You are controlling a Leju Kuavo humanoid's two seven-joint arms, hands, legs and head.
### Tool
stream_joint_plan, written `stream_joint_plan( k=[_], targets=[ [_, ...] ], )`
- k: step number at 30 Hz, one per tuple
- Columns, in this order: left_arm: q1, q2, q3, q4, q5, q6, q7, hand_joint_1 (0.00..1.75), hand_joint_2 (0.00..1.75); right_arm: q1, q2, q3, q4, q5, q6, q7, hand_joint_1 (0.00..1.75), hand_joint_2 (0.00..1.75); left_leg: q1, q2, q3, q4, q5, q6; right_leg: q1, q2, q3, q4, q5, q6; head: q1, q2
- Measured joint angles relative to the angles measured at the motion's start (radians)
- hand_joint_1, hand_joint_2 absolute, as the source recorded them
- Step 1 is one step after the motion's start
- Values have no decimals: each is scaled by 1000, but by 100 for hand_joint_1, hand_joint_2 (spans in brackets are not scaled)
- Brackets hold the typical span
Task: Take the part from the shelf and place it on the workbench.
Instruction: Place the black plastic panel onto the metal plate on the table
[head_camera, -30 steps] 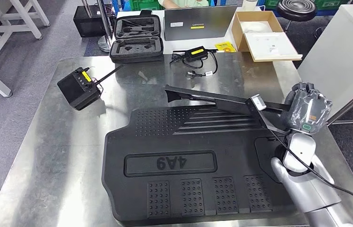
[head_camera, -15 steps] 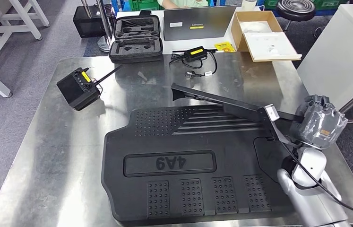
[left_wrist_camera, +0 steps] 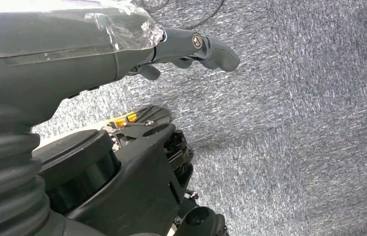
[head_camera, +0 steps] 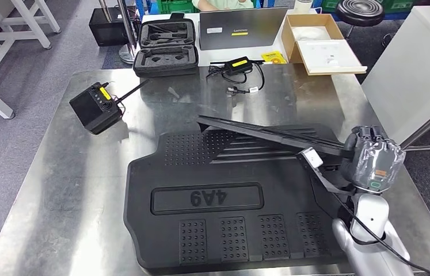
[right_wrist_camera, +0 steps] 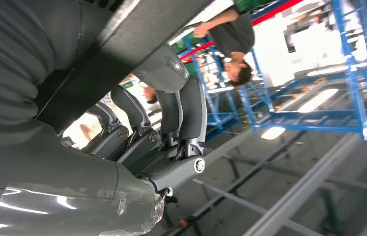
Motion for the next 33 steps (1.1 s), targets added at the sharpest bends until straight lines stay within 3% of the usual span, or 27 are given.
stream_joint_plan(
  k=[8,15,22,33],
  targets=[
    [-6,0,-12,0,12,15,0,0,175,9,17,12,-8,-37,55,-83,175,175,0,0,0,0,0,0,0,0,1,0,0,0,0,0],
    [-6,0,-15,0,21,-9,-13,0,175,10,6,53,-66,-134,309,-85,175,175,0,0,0,0,0,0,0,0,1,0,0,0,0,0],
    [-6,0,-15,0,23,-24,-22,0,175,19,-19,75,-157,-244,498,-53,175,175,0,0,0,0,0,0,0,0,1,0,0,0,0,0],
    [-5,0,-16,2,34,-35,-25,0,175,29,-52,87,-260,-321,584,-36,175,175,0,0,0,0,0,0,0,0,1,0,0,0,0,0]
  ],
)
